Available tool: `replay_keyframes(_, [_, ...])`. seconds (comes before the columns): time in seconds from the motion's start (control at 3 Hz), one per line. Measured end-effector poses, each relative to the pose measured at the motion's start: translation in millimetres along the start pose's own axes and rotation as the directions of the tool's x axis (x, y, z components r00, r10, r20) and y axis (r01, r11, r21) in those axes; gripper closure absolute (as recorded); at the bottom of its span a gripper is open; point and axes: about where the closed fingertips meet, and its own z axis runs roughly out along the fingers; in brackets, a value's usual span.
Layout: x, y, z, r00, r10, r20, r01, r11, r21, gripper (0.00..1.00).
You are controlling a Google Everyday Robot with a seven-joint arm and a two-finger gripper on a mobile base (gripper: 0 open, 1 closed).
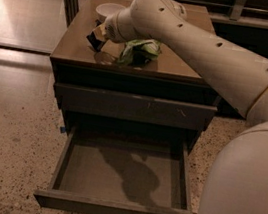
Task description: Pick rxbar blueberry from middle drawer and place on counter
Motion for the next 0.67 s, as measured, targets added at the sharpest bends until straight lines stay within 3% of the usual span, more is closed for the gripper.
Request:
replay_keyframes(0.33, [-0.2, 0.2, 0.3, 1.000, 0.000, 0.000, 0.000, 1.0000, -0.001, 0.12])
replay_keyframes(0.67, [-2.5, 2.4, -0.3, 1.000, -0.004, 0.005, 0.004, 1.0000, -0.002, 0.00])
